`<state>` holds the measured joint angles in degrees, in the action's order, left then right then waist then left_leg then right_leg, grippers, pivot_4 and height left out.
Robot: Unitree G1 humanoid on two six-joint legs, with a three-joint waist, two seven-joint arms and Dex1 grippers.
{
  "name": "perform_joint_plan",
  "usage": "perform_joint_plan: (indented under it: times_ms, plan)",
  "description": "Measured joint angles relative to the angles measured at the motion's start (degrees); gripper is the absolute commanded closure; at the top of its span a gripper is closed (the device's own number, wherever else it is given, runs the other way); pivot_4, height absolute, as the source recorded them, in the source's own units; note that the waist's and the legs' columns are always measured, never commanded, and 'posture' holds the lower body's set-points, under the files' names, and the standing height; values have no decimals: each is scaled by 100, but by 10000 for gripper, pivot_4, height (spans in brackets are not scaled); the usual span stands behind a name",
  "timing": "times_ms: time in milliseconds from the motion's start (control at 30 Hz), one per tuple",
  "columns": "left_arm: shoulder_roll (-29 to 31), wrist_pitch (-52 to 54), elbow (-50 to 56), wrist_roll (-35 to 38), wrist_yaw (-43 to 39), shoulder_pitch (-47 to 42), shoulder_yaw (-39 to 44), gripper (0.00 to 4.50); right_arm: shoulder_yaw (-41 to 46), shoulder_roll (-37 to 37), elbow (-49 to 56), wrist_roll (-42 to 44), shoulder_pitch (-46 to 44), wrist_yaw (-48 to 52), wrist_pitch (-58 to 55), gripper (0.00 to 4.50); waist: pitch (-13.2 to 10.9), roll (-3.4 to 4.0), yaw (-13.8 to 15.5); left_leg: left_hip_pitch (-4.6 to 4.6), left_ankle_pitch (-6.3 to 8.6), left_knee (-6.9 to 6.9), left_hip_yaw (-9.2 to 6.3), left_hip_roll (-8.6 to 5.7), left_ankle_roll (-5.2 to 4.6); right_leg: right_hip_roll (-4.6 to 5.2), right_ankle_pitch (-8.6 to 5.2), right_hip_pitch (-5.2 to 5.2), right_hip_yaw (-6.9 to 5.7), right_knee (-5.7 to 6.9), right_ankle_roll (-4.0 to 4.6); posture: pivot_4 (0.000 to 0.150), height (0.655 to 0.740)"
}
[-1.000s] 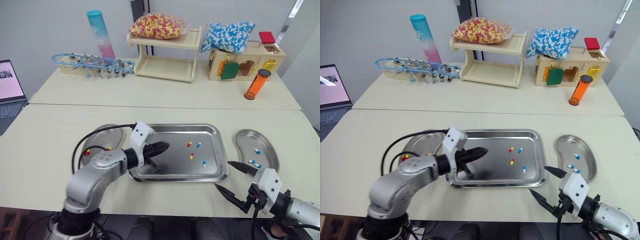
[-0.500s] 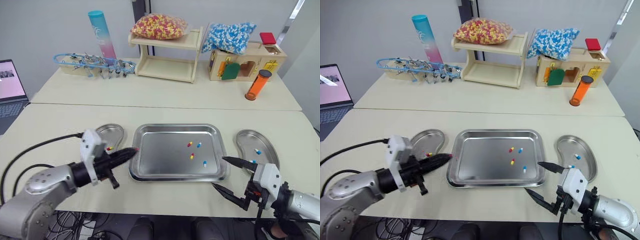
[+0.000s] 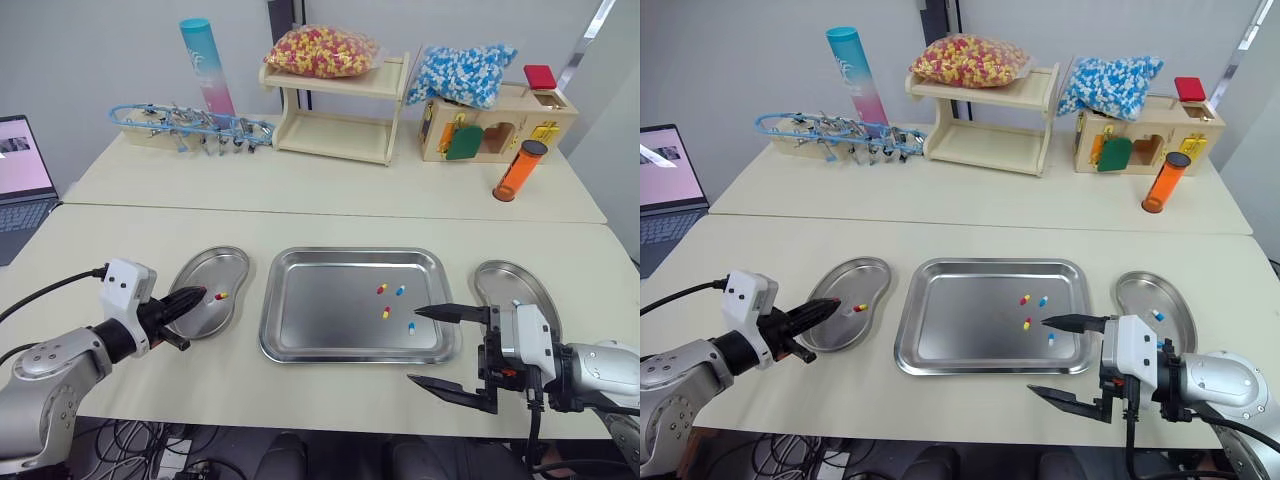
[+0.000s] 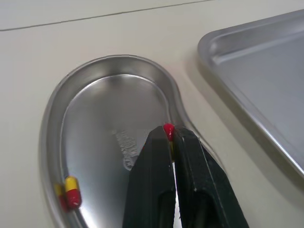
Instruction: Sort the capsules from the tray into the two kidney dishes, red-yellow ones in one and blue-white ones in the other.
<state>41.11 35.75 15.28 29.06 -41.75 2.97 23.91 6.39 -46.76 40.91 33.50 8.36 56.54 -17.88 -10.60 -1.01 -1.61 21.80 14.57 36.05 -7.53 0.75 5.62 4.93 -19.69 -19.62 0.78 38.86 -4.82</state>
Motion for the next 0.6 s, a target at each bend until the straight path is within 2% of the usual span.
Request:
perform_joint_plan:
  times_ms: [33,133,500,600]
  plan:
    - [-2,2,-19,-10,23,-37,-5,44639,0,0,0,16,-11,6,-17,0,-1,-1,-1,0,0,0,-1,0,0,0,0,-1,-1,0,0,1500,7400]
    - [-3,22,-24,-19,151,-105,-2,37578,0,0,0,54,-36,24,-51,0,-1,-1,-5,-1,0,-1,-1,1,0,0,0,-1,0,1,0,1500,7400]
    - [165,143,10,167,-60,170,309,1402,0,0,0,49,-33,45,-127,0,-1,-1,-15,-2,0,-1,0,1,0,0,0,-3,1,3,0,1500,7400]
    - [242,107,32,227,-174,325,476,331,0,0,0,36,-19,52,-127,0,-1,-1,-18,-2,0,-1,0,1,0,0,0,-3,1,3,0,1500,7400]
